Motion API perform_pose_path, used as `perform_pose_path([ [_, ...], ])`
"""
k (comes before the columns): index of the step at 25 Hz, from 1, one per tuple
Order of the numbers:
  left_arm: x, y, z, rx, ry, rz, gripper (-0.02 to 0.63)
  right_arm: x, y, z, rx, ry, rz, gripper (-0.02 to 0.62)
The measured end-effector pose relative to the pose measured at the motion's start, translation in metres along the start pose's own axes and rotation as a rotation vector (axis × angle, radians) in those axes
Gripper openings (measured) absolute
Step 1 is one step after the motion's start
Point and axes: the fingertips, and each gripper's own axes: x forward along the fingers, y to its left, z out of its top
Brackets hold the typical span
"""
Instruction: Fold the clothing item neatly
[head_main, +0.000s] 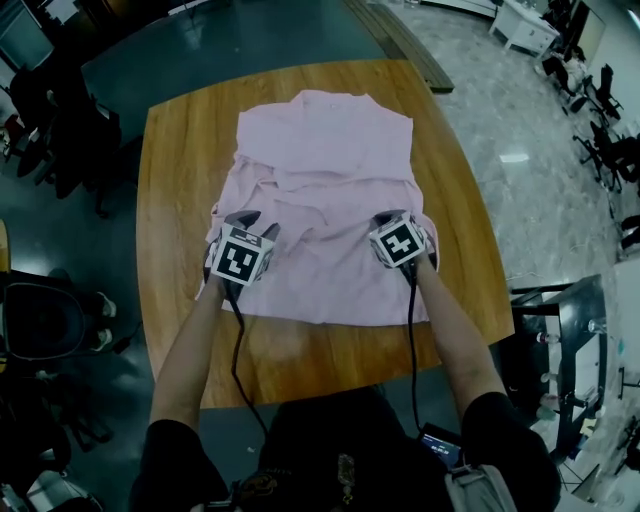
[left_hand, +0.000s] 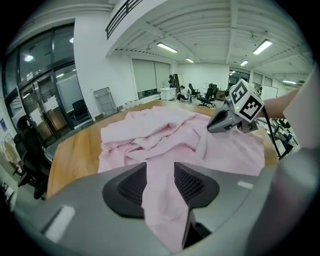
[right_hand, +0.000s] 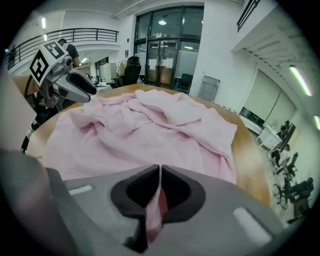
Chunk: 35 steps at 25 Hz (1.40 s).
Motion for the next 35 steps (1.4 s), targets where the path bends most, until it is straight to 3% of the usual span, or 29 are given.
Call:
perform_pose_path([
  [5,-0.021,0.033,-0.022,-0.052,-0.002,0.112,0.183,-0.017,-0.007,0.009,0.063,-0.089,-0.041,0.114],
  [10,-0.047,0.048,-0.084,-0.109,0.061,0.146,0.176,-0.066,-0.012,0.001,0.099,-0.160,-0.078,0.120],
  [16,-0.083,0.050,-0.151,-0.181,0.101,0.172,0.176,-0.117,0.000,-0.051,0.186,-0.175,-0.137,0.119],
  [22,-0.103,0.041,-0.197,-0.203,0.115,0.174,0.195,-0.137,0.023,-0.119,0.254,-0.113,-0.160,0.120],
  [27,-0.107,0.034,-0.207,-0.176,0.097,0.140,0.215,-0.137,0.049,-0.162,0.343,-0.083,-0.162,0.228],
  [35,-0.094,0.026,-0.224,-0.167,0.154,0.083,0.207,-0.137,0.057,-0.205,0.401,-0.026,-0.161,0.252],
])
